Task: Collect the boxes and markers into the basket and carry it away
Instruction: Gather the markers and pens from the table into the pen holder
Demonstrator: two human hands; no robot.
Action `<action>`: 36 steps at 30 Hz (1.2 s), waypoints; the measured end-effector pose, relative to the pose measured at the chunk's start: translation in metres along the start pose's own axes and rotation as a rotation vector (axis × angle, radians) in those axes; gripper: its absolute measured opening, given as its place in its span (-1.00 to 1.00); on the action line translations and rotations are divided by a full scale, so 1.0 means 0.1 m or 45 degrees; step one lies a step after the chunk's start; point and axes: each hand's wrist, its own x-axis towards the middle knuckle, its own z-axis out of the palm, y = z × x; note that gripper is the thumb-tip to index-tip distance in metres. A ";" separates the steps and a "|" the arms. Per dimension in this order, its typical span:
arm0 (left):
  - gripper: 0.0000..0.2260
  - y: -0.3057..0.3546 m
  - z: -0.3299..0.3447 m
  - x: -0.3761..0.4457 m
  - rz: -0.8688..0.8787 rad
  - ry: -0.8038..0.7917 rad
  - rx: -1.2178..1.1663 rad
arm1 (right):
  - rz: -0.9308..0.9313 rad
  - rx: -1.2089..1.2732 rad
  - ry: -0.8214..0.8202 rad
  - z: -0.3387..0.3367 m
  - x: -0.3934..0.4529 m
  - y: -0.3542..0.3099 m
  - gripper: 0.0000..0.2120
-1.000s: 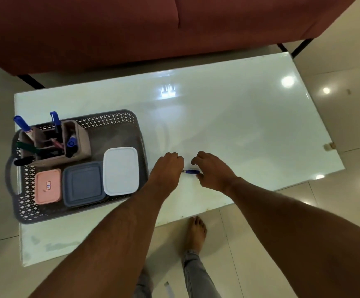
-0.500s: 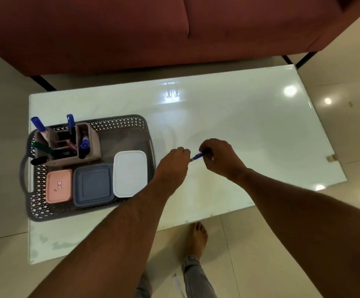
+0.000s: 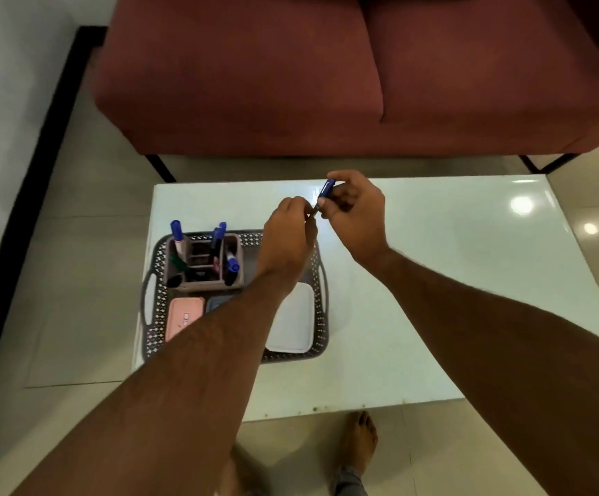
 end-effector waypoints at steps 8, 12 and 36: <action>-0.92 -0.65 -0.82 0.20 -0.064 0.161 0.035 | -0.156 0.093 -0.107 0.93 0.08 -0.58 -0.66; -0.91 -0.98 -1.10 0.24 -0.137 0.156 0.042 | -0.236 0.029 -0.203 1.31 0.07 -0.71 -0.63; -0.78 -1.76 -1.17 0.19 -0.258 0.022 0.080 | -0.178 -0.393 -0.618 1.98 -0.07 -0.32 -0.65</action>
